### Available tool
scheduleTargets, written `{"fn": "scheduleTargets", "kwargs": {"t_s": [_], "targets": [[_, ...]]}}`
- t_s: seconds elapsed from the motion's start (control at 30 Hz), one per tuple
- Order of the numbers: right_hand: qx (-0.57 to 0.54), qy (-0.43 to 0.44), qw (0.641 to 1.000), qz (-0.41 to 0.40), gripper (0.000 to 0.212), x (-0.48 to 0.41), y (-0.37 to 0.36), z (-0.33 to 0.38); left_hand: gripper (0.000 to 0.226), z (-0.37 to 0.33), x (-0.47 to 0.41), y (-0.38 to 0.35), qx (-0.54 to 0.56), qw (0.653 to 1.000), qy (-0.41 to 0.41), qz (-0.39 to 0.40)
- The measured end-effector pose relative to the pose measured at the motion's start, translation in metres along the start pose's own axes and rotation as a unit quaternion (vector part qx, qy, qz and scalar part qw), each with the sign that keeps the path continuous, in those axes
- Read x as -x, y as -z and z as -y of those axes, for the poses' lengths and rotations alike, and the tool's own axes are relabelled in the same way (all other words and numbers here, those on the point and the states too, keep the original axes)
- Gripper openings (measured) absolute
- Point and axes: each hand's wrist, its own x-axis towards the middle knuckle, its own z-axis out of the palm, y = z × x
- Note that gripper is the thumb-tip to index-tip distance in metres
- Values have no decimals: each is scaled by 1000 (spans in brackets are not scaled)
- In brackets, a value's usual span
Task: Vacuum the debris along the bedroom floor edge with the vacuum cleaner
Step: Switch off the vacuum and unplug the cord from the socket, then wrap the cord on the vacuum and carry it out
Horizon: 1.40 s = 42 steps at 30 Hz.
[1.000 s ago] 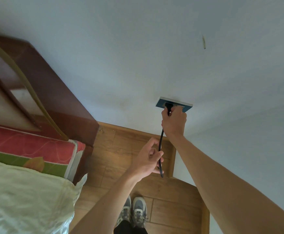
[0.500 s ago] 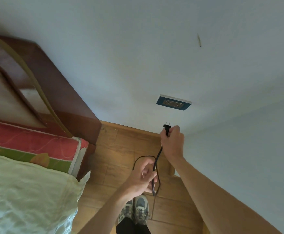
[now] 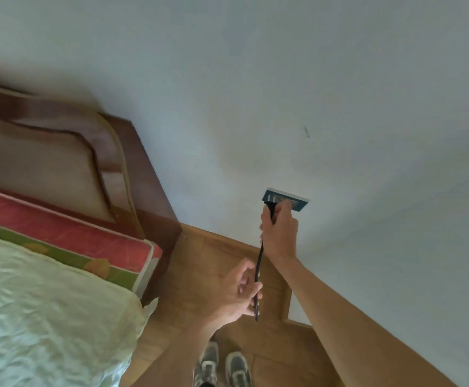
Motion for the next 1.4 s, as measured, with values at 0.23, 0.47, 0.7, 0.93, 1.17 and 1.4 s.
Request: {"fn": "scheduleTargets", "kwargs": {"t_s": [0.23, 0.47, 0.7, 0.93, 1.17, 1.4], "targets": [[-5, 105, 991, 77, 19, 7, -8, 75, 14, -42, 46, 1, 15, 991, -60, -117], [-9, 208, 965, 160, 17, 46, -2, 138, 14, -52, 111, -8, 34, 965, -105, -239], [-47, 319, 913, 251, 14, 134, -33, 203, 29, -40, 206, 1, 88, 914, -136, -372], [-111, 423, 834, 338, 15, 275, -64, 252, 23, 6, 325, 5, 191, 852, -161, -459], [-145, 463, 765, 423, 18, 439, -78, 256, 16, 82, 452, -27, 235, 789, -156, -546], [-165, 455, 682, 549, 14, 625, -73, 241, 11, 169, 584, -87, 266, 702, -142, -645]]}}
